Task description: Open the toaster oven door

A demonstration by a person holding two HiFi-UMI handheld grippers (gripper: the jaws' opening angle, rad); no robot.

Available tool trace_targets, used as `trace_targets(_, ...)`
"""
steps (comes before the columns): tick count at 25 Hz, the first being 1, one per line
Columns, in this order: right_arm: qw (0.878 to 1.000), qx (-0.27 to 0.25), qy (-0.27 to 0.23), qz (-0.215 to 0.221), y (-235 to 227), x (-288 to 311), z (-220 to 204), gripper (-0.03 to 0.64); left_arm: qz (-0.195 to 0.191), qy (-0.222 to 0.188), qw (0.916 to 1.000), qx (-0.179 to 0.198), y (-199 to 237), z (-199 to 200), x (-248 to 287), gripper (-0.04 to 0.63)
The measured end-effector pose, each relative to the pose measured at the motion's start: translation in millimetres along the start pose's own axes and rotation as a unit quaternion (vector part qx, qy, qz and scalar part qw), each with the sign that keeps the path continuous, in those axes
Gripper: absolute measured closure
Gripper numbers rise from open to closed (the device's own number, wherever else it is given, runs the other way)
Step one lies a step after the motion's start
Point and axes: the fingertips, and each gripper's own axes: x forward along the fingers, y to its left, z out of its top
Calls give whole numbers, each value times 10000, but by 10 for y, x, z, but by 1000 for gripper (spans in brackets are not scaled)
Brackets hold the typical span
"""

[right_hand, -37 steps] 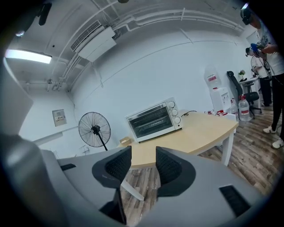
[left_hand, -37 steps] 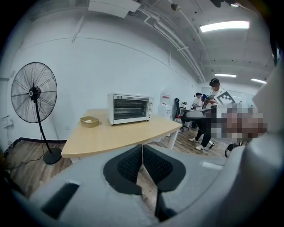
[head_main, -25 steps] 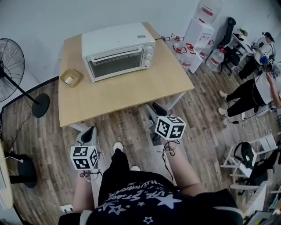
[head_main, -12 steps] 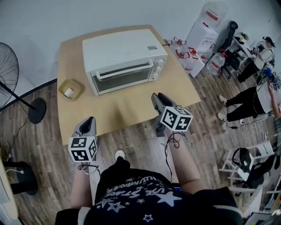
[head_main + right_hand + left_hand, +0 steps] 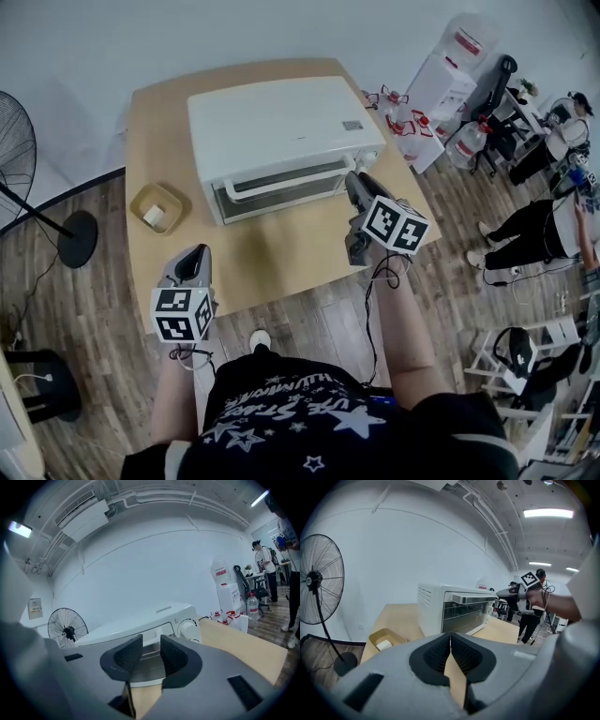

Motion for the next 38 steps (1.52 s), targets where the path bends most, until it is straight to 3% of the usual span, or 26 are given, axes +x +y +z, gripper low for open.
trace_targets(5,9993,-64,130,-338,-126,304,80,485,-137,34,9999,-20,137,52,179,572)
trace_targets(13,9997,79,167,-147,-106,375,74,500,-331,147,9993,-12,174,15,344,572)
trace_targets(17,9997,-104,170,-126,-96,248,33,503,-296,194,9994,-31,117,-47,288,572)
trace_targets(27,9943,-728,708,-320,-235,-349,-439,520,-146,337,9993,-54,-203,-338,-67,572)
trace_targets(38,9879,-866,1181,-503,-417,-709,-979,545,-124,493,9986,-131,-516,-618,-310,572)
